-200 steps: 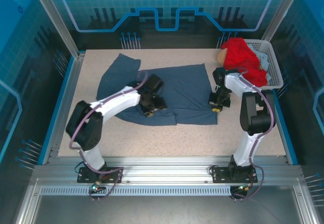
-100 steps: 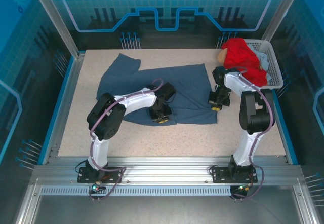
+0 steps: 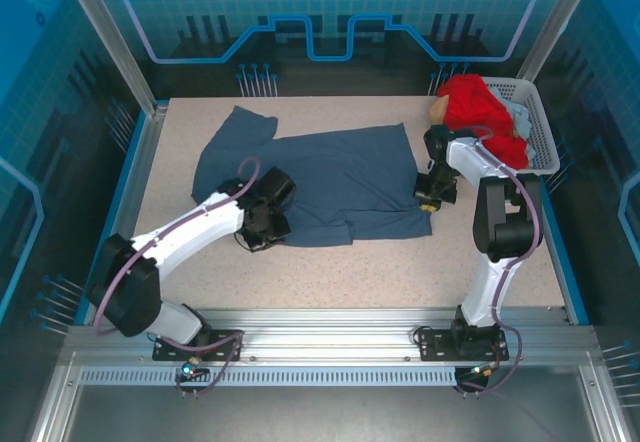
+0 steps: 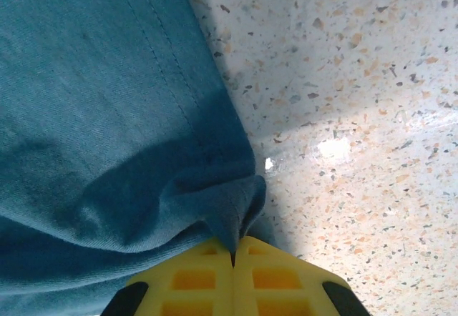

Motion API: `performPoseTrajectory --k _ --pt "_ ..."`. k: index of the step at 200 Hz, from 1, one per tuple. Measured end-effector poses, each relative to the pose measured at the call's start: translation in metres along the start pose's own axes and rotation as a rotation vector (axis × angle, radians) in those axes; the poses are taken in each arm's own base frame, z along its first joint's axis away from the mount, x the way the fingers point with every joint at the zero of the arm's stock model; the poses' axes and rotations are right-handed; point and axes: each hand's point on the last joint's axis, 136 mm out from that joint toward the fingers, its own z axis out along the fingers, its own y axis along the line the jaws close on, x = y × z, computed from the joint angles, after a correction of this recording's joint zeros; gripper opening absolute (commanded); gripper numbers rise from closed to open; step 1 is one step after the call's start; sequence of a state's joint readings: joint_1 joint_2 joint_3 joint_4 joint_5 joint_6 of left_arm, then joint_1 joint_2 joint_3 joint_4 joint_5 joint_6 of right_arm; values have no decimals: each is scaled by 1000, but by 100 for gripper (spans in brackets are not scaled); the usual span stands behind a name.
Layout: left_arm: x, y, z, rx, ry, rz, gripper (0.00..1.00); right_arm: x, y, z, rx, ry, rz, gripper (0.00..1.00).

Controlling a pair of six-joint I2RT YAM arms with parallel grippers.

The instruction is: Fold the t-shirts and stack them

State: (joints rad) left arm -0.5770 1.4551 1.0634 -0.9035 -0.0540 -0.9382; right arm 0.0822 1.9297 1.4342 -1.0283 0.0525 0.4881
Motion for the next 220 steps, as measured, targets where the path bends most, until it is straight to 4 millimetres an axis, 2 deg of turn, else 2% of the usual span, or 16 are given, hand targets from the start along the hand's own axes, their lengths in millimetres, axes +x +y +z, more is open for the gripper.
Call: performPoseTrajectory --k 23,47,74,96,121,143,169,180,192,205,220 --pt "4 -3 14 32 18 -38 56 0 1 0 -4 2 0 4" --pt "7 3 39 62 35 -158 58 0 1 0 -7 3 -4 15" --pt "-3 23 68 71 32 -331 56 0 1 1 -6 2 -18 30" --pt "-16 22 78 87 19 -401 54 4 -2 -2 -1 -13 -19 46" --pt "-17 24 80 75 23 -420 45 12 0 -22 0 -73 -35 47" --pt "-16 30 82 38 39 -441 31 20 24 -39 -22 -140 -102 47" --pt "-15 34 82 10 51 -448 28 29 69 -40 -54 -155 -195 47" --pt "-16 35 82 11 51 -444 31 29 85 -35 -68 -147 -223 46" --pt "-17 33 81 20 46 -437 42 26 100 -26 -76 -135 -240 46" --pt "-20 27 79 48 37 -440 48 20 112 -14 -80 -118 -250 46" --pt "-37 13 77 132 -21 -453 50 14 119 0 -76 -91 -248 44"
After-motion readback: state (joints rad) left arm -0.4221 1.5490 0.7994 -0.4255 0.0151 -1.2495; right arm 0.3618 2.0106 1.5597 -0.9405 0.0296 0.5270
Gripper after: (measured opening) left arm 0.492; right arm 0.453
